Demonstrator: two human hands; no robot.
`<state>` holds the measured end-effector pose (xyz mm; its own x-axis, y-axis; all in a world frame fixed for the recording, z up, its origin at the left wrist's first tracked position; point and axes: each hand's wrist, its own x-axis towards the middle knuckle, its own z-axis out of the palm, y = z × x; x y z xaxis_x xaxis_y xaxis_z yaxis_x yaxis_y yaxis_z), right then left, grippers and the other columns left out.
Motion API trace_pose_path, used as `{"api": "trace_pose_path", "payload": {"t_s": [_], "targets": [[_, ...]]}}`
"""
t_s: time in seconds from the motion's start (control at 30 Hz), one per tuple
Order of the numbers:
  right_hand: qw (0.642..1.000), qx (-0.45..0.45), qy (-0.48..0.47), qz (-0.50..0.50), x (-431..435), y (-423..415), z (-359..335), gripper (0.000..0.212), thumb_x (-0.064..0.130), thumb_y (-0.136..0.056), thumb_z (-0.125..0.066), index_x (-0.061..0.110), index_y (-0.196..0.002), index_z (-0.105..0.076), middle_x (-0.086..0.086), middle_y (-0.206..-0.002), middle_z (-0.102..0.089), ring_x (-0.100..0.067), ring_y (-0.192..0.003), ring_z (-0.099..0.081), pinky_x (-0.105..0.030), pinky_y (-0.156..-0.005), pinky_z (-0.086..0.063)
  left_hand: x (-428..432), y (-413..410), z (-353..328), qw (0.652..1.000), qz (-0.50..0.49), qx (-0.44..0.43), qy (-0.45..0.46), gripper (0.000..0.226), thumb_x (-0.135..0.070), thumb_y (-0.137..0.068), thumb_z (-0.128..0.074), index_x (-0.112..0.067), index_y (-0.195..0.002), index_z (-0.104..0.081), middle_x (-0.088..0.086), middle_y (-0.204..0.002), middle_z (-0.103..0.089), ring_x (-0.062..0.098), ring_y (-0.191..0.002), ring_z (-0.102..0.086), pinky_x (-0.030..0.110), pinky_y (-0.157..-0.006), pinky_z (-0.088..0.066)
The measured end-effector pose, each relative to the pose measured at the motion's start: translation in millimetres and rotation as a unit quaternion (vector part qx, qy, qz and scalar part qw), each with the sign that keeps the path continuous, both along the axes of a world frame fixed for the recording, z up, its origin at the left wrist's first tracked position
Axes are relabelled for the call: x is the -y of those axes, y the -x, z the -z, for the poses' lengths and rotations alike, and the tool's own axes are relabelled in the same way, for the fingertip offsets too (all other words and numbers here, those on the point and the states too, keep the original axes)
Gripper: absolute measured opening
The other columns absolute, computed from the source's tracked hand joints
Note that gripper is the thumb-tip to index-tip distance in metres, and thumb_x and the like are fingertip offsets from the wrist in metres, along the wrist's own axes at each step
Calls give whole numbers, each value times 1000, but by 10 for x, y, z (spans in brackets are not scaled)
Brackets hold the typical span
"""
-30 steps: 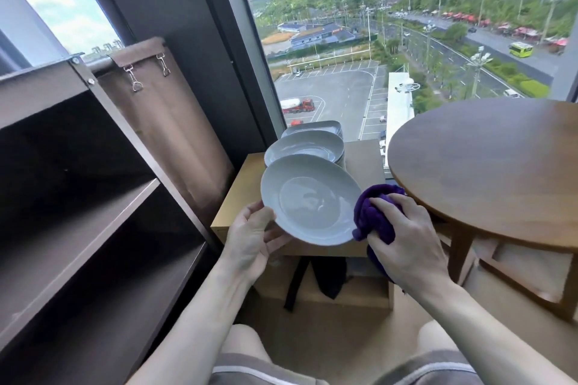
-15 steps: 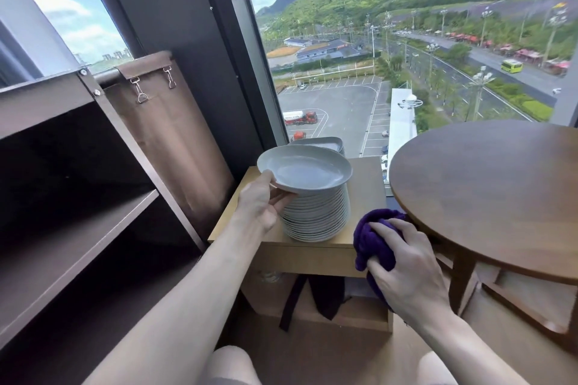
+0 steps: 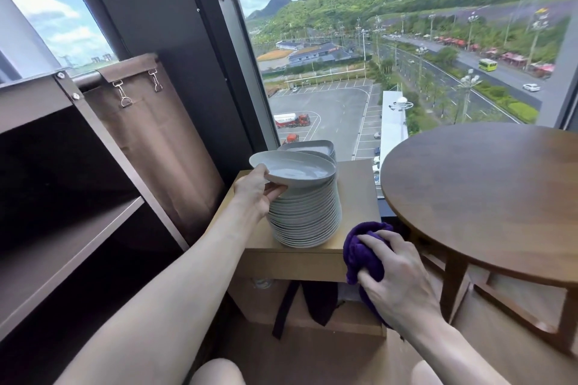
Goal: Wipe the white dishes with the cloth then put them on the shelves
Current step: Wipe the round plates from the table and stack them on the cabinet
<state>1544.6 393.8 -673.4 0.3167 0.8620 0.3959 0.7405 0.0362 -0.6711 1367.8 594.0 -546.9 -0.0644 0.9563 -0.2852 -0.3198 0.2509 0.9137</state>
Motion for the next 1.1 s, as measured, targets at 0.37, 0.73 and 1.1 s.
{"api": "trace_pose_path", "payload": {"t_s": [0.37,0.73,1.1], "targets": [[1000,-4,9,-4,-20,2,27,56,27,-82,-75,27,-136,-60,5,-137,-53,-17,-121,-44,-35,-92,-47,-145,283,-26,980,71,-184,19,35,11,-96,-55,10,-132,-55,26,-130,-59,31,-104,-69,29,-61,-65],[1000,-14,20,-18,-11,28,2,57,30,-83,-74,29,-138,-59,5,-139,-51,-16,-126,-43,-37,-100,-47,-118,246,328,949,42,-310,-34,31,0,-96,-65,9,-126,-62,18,-97,-72,23,-70,-76,32,-66,-65],[998,-36,17,-41,-11,100,26,57,34,-80,-70,31,-136,-60,9,-136,-52,-14,-125,-45,-26,-100,-40,1148,255,963,944,251,-210,-27,26,-31,-102,-66,-7,-107,-74,13,-99,-77,21,-91,-76,35,-78,-63]]}}
